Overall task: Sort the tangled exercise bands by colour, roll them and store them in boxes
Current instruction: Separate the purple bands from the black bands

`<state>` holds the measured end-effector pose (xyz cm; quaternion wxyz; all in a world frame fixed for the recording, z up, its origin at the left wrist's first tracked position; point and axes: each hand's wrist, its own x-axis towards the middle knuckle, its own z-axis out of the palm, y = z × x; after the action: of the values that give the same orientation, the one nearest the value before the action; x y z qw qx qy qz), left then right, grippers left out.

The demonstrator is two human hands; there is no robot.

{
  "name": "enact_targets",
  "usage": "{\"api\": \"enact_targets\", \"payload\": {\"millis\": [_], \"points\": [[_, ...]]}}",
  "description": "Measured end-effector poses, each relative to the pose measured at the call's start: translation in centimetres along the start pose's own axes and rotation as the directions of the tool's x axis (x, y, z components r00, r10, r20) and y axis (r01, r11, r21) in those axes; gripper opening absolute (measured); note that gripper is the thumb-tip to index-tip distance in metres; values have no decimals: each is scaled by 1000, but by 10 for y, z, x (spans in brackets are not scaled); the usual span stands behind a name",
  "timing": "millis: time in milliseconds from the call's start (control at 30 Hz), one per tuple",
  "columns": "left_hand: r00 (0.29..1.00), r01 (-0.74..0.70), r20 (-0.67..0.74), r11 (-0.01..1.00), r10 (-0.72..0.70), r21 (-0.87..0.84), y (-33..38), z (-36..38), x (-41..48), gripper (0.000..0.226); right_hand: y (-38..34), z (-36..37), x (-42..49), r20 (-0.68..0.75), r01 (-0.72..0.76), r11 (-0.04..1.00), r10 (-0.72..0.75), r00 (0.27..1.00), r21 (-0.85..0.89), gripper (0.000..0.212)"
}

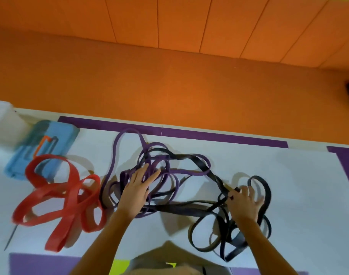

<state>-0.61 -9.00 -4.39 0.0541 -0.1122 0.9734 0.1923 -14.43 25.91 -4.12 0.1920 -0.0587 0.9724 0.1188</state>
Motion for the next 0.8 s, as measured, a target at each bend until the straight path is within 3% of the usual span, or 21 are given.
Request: {"api": "enact_targets", "payload": {"millis": [100,267,367,500,633,800], "points": [[985,-26,-173,988,0,-151,-11,-5,-13,92,-23,0,-13,-30,42,995,-39,999,88,30],[882,145,-305,824,-358,-548,-40,-8,-24,61,-84,6,-36,-149,310,909,-278,949,277,26],[832,203,-210,634,-513,-746,-53,-8,-26,46,-122,9,-47,-131,478,805,-463,876,351,27],[761,267,46,248,-647,-931,-61,-13,-25,39,-158,9,-61,-14,612,673,-668,744,416,35],[708,336,274,-31,-651,-941,-62,-15,-22,29,-174,15,-68,52,638,681,-698,714,359,44],[728,435,369,-26,-578,-900,-54,-17,-16,31,-178,15,-67,49,597,690,-670,741,410,22]]}}
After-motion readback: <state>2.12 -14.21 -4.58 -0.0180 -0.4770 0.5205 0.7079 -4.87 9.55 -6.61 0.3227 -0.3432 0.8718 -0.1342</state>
